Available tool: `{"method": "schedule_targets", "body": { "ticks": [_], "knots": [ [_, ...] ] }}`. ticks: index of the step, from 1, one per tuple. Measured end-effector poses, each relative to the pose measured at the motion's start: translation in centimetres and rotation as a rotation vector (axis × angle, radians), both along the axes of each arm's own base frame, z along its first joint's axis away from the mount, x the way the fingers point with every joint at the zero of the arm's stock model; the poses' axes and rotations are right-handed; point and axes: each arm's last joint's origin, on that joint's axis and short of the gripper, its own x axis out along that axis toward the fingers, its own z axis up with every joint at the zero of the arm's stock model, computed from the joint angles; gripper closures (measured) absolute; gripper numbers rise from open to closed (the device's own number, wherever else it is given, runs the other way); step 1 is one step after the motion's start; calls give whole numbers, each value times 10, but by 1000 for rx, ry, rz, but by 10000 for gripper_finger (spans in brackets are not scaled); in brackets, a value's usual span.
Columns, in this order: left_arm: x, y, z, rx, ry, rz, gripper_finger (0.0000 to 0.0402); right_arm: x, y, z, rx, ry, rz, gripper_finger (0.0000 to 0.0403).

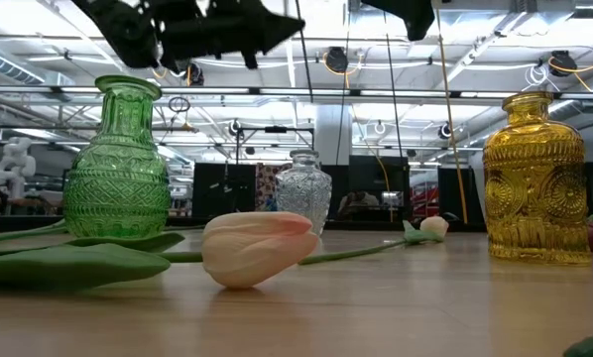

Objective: Sort flowers into vase by color
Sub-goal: Put the top pink flower into the transparent vase

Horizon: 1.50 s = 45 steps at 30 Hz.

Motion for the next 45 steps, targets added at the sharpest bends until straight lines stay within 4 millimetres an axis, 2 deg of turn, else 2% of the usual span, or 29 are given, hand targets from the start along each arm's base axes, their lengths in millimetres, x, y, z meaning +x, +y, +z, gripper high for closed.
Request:
{"method": "schedule_targets", "body": {
  "ticks": [8, 13, 16, 21, 25, 41, 45],
  "knots": [
    [14, 10, -28, -62, 44, -9, 393, 0, 0, -2, -1, 17, 0, 145],
    [16, 8, -32, -64, 57, -19, 393, -1, 0, -6, 16, 65, 0, 145],
    [12, 6, -38, -61, 54, -28, 393, -1, 0, -8, 29, 86, -3, 145],
    [-8, 4, -54, -76, -17, 2, 393, -2, 3, -8, 51, 87, 1, 145],
    [-15, 1, -60, -84, -46, -5, 393, -2, 8, -8, 48, 87, 25, 145],
    [-12, 2, -70, -53, 10, 14, 393, -1, 7, -4, 18, 43, -19, 145],
    [-10, 3, -79, -62, 43, 36, 393, -1, 7, -3, 13, 35, -19, 145]
  ]
}}
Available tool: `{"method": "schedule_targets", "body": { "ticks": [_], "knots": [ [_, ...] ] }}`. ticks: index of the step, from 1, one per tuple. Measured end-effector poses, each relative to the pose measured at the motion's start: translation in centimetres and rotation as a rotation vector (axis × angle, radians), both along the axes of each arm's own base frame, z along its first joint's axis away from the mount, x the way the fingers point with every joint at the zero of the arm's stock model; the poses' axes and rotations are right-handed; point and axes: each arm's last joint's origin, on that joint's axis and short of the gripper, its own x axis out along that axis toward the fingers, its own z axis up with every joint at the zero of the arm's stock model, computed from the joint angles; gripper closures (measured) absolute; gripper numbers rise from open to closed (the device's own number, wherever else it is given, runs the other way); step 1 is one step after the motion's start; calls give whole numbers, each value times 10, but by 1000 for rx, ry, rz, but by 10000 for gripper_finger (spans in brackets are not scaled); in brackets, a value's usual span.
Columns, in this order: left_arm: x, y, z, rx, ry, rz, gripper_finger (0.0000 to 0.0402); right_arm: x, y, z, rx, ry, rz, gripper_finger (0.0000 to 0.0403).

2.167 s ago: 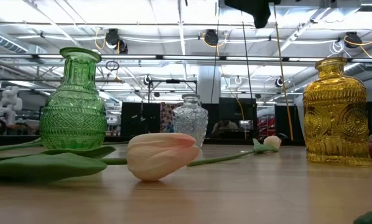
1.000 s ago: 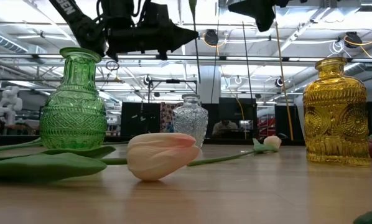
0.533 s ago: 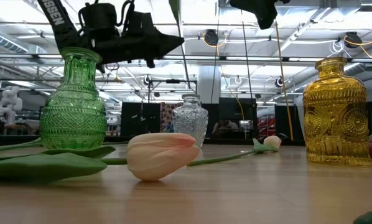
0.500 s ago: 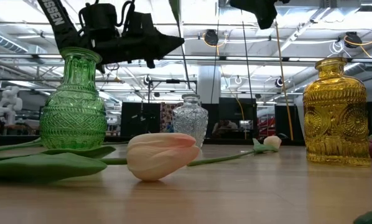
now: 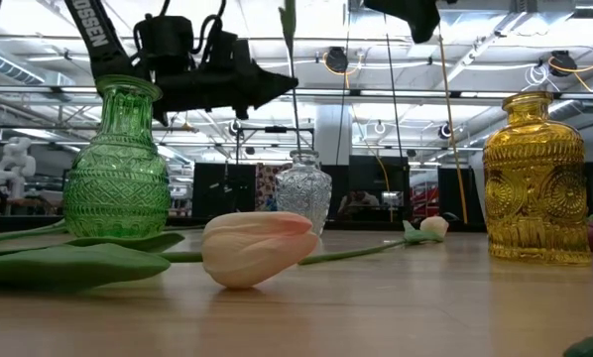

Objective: Sort flowers into vase by color
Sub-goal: Put the top pink flower into the transparent vase

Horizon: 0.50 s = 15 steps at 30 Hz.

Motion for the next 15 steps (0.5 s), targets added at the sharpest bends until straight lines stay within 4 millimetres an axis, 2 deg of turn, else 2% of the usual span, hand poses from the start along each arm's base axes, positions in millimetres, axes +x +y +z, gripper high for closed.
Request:
{"method": "schedule_targets", "body": {
  "ticks": [15],
  "knots": [
    [6, 1, -16, -4, 4, 7, 393, 0, 0, 1, -4, -12, 1, 145]
  ]
}}
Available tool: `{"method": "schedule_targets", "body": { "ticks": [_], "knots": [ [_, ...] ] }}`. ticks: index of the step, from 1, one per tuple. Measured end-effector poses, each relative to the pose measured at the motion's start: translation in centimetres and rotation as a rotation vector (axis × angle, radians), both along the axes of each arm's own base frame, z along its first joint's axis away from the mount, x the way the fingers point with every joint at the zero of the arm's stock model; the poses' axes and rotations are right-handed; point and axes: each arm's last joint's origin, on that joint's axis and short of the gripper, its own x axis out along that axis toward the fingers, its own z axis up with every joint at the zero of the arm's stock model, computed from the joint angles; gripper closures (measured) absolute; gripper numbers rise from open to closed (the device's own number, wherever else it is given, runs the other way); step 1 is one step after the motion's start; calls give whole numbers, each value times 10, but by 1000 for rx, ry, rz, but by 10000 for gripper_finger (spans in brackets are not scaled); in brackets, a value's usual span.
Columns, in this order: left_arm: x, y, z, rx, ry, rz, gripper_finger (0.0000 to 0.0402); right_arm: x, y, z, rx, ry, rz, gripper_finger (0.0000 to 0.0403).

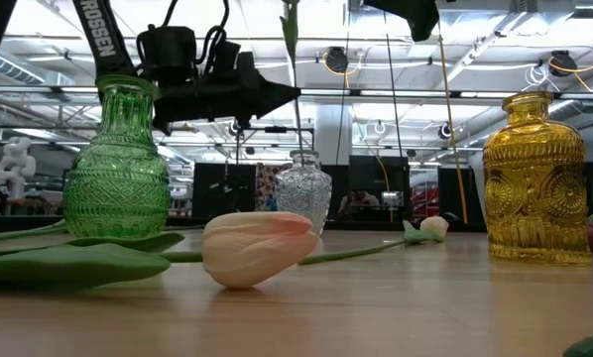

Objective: Sort flowers into vase by color
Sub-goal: Put the top pink flower into the transparent vase

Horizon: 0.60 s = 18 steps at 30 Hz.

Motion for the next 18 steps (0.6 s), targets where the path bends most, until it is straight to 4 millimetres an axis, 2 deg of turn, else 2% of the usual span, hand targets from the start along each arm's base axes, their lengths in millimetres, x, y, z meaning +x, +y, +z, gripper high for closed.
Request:
{"method": "schedule_targets", "body": {
  "ticks": [18],
  "knots": [
    [7, 0, -29, -11, 77, 5, 393, 0, 0, -1, 0, 6, 0, 145]
  ]
}}
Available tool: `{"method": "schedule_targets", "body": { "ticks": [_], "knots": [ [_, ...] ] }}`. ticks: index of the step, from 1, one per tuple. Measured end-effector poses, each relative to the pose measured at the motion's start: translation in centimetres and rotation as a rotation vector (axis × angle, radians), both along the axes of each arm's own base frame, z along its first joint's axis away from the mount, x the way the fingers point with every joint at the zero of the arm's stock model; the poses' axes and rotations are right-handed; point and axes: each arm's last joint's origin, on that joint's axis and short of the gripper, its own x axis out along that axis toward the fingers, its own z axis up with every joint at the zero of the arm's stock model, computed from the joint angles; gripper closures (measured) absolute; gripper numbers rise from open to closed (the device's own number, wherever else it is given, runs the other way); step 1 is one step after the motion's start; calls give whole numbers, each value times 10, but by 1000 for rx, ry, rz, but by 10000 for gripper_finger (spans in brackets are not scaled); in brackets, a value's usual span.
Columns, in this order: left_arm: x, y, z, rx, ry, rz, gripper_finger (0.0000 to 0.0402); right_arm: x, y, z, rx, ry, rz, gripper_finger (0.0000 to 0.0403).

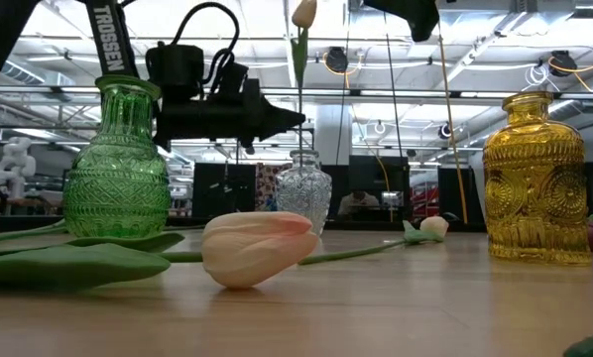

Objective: Sort flowers into vase by color
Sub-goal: Put the top pink flower into the transparent vase

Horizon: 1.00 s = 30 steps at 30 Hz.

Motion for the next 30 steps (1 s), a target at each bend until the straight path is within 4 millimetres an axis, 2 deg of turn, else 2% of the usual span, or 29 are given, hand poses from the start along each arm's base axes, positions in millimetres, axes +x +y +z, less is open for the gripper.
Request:
{"method": "schedule_targets", "body": {
  "ticks": [11, 30],
  "knots": [
    [-17, -5, -10, -5, 2, 32, 393, 0, 0, -2, 1, 21, 1, 145],
    [-15, -10, -16, 2, 63, 26, 386, 0, 0, -1, 1, 15, 1, 145]
  ]
}}
